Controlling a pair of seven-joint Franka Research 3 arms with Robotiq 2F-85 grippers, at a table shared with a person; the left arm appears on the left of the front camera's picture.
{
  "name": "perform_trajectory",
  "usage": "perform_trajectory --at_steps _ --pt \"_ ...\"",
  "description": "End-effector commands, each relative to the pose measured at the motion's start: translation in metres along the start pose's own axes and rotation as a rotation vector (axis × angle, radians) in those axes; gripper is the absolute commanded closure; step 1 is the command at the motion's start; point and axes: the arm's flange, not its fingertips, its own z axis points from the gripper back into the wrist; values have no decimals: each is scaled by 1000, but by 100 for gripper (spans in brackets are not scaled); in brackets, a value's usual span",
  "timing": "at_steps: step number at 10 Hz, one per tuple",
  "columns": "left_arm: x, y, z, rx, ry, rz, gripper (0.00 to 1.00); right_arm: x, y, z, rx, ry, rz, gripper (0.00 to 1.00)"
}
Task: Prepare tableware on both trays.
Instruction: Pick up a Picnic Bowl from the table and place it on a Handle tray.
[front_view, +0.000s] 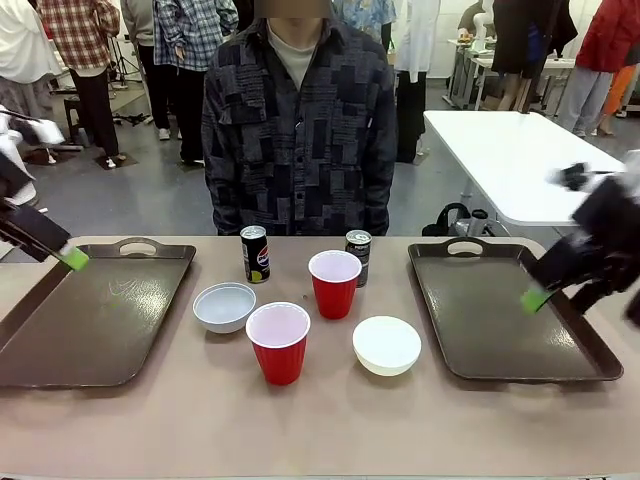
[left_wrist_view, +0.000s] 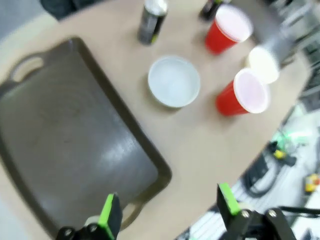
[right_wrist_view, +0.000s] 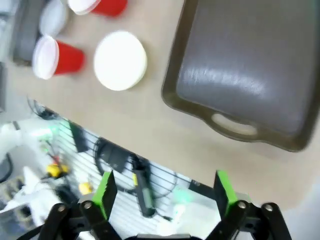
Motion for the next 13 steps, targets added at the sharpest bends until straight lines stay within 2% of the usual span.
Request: perform_trajectory --at_steps 1,3,4,8,13 --pt "2 45 1 -275 -32 111 0 -47 -59 6 308 -137 -120 0" --pt "-13 78 16 -377 -102 176 0 -70 -104 17 486 -184 -207 0" --pt "-19 95 28 -414 -136 202 0 -74 -121 16 531 -185 -236 0" --pt "-49 131 63 -398 -225 314 0 -73 -147 13 595 -152 -291 0" --pt "-58 142 71 -367 -185 382 0 -72 -148 20 595 -111 -267 0"
